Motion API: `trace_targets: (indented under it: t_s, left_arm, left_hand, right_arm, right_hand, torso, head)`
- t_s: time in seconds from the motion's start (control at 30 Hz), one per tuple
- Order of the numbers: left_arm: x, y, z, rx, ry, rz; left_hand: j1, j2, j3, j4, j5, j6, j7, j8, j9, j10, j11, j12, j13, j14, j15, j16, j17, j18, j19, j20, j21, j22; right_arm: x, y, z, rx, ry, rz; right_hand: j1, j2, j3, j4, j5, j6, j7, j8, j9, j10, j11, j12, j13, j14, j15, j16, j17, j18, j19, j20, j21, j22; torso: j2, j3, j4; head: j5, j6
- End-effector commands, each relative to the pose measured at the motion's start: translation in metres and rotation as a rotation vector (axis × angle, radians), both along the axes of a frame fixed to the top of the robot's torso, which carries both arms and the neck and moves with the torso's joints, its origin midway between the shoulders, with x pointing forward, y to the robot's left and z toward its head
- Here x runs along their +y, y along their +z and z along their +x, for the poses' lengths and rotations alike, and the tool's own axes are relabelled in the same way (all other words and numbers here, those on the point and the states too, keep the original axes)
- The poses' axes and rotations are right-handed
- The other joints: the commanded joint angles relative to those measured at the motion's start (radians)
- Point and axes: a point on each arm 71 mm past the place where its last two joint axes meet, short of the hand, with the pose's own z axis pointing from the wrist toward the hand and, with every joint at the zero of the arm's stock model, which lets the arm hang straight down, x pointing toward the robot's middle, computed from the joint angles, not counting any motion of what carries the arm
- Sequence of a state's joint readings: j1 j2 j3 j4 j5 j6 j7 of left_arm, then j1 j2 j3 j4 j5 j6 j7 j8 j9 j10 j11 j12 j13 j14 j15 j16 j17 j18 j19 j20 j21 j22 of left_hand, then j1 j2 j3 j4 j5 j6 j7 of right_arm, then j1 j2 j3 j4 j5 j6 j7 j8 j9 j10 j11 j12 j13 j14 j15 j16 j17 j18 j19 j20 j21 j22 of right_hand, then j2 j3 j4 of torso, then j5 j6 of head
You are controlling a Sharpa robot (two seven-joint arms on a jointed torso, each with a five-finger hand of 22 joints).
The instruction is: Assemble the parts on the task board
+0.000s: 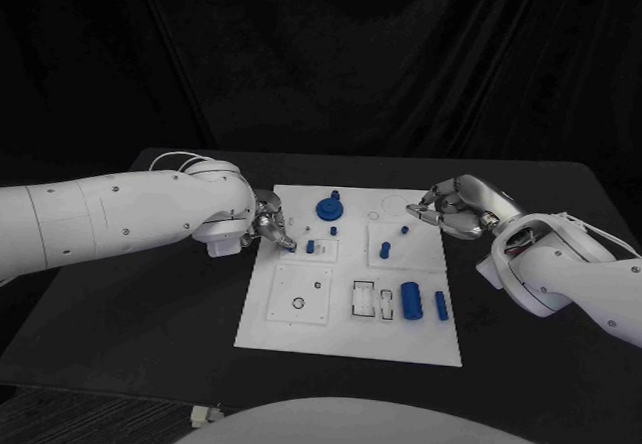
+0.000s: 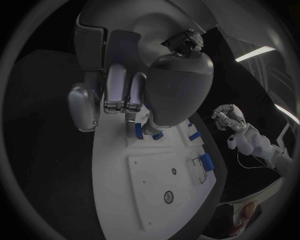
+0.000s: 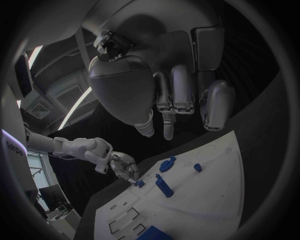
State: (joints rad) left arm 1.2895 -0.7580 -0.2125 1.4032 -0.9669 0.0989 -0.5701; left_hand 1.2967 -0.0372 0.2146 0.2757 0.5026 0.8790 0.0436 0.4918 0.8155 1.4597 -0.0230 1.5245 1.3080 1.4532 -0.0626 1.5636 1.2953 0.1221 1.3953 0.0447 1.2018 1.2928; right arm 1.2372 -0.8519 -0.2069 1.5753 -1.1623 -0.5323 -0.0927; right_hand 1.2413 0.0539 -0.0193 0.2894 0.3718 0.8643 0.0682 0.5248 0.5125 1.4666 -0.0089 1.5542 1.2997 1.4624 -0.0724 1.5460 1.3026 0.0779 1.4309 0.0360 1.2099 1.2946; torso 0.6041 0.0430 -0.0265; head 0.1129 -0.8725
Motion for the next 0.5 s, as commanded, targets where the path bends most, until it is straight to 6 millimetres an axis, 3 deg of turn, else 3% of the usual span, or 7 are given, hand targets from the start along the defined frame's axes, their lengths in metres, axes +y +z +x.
trace_targets:
  t_s: [0.03, 0.5]
  left_arm:
    - [0.0006, 0.004, -0.0002, -0.085, 0.004, -0.015]
    - [-0.0016, 0.0078, -0.0073, -0.116, -0.008, -0.043]
  left_hand:
    - [0.0, -0.014, 0.105, -0.018, 0.007, 0.011, -0.005, 0.025, 0.016, 0.043, -0.006, -0.014, 0.178, 0.107, -0.012, 0.001, 0.257, -0.038, -0.009, -0.006, -0.009, 0.166]
    - [-0.014, -0.023, 0.117, -0.019, -0.014, 0.019, -0.007, 0.028, 0.017, 0.044, -0.008, -0.014, 0.178, 0.107, -0.013, 0.001, 0.256, -0.038, -0.006, -0.007, -0.007, 0.167]
  right_arm:
    - [-0.0009, -0.0008, -0.0006, 0.001, -0.01, -0.004]
    - [-0.0008, -0.0014, -0.0006, 0.002, -0.011, -0.005]
  right_hand:
    - [0.031, -0.007, 0.002, -0.004, 0.02, -0.009, -0.005, 0.003, 0.005, 0.104, 0.0, 0.017, 0.271, 0.108, 0.002, 0.025, 0.268, 0.003, 0.002, 0.004, -0.014, 0.17]
    - [0.031, -0.006, 0.002, -0.004, 0.02, -0.009, -0.005, 0.003, 0.005, 0.104, 0.0, 0.017, 0.271, 0.108, 0.002, 0.025, 0.268, 0.002, 0.002, 0.004, -0.013, 0.17]
  torso:
    - [0.0, -0.0001, 0.0001]
    - [-0.001, 0.0004, 0.0003]
  head:
    - [-0.001, 0.0]
    - [-0.001, 0.0]
